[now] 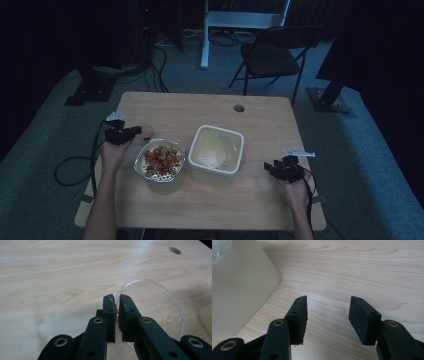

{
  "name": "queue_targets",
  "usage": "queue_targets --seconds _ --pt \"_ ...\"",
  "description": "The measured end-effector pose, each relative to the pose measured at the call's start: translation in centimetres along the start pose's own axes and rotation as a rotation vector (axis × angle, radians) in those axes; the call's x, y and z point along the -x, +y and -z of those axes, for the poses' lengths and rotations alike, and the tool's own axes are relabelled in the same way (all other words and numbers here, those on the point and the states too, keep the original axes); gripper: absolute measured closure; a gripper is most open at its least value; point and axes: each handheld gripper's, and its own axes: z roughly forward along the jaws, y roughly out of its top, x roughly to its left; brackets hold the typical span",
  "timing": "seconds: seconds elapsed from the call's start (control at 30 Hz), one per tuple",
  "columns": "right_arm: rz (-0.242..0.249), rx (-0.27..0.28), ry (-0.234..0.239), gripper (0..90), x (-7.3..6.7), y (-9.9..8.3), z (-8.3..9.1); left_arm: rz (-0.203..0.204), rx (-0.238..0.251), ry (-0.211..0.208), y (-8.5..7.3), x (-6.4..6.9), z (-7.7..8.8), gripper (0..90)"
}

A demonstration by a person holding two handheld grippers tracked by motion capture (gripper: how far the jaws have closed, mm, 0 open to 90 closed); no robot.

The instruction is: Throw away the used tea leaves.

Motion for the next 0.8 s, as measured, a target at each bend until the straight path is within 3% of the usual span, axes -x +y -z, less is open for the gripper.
queue_targets --seconds 0.1,0.23,0.3,0.53,0.8 --pt "0.002 -0.002 0.002 48.9 -0.2 0.1 -0.1 0.034 0.017 0.035 -1.2 -1.1 1.8 84.7" --pt "0.003 -0.004 0.001 48.9 -0.1 0.1 -0.2 0.050 0.021 0.055 -1.9 -1.6 3.0 84.7" --pt "0.005 -0.007 0.001 48.9 -0.1 0.1 -0.3 0.078 0.024 0.068 -2.5 -2.0 4.0 84.4" --pt "0.008 -0.013 0.003 48.9 -0.4 0.1 -0.6 0.113 0.036 0.056 -2.8 -2.7 4.5 82.3" --pt "0.011 -0.018 0.002 48.8 -0.5 0.1 -0.8 0.121 0.095 0.021 -1.8 -2.5 4.5 62.5"
